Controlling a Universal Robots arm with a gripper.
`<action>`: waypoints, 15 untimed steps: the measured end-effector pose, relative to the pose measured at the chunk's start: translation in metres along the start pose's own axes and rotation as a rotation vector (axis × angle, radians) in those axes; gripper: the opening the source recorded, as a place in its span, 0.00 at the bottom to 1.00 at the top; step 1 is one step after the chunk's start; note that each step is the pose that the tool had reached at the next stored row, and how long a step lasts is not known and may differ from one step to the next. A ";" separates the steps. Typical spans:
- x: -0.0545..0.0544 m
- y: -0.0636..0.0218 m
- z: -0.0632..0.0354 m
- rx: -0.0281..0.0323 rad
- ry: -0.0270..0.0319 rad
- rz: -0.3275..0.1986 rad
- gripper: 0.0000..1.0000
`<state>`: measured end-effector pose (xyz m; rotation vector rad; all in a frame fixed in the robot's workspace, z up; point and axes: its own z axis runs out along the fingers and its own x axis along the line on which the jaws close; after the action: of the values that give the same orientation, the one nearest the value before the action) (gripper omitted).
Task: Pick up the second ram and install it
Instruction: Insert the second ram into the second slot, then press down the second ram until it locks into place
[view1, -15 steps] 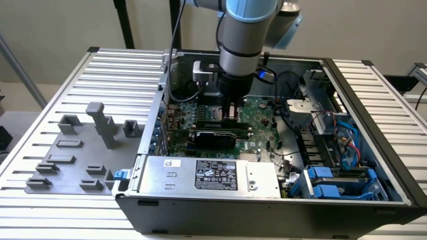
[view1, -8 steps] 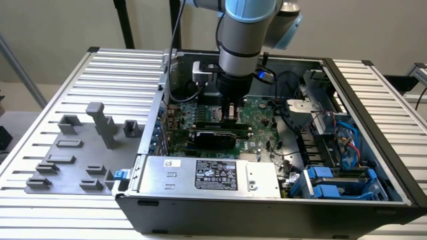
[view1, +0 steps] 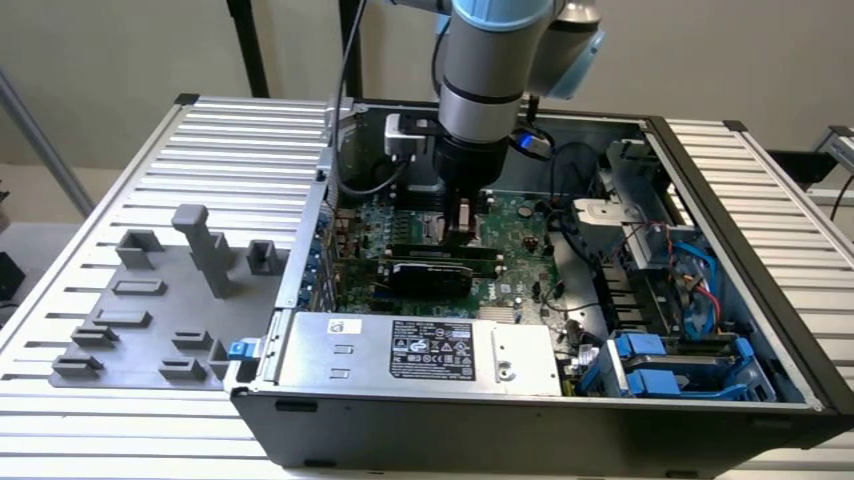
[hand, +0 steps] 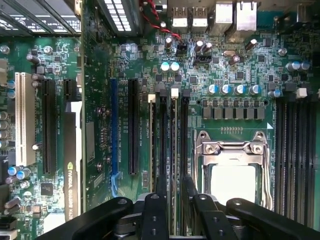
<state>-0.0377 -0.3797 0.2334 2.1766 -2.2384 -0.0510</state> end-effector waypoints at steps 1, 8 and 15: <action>0.000 0.0003 -0.0024 0.0001 -0.0001 0.000 0.27; 0.000 0.0036 -0.0127 0.0005 -0.0001 0.000 0.11; 0.000 0.0036 -0.0128 0.0005 -0.0001 0.000 0.11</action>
<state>-0.0408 -0.3796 0.2463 2.1770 -2.2387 -0.0506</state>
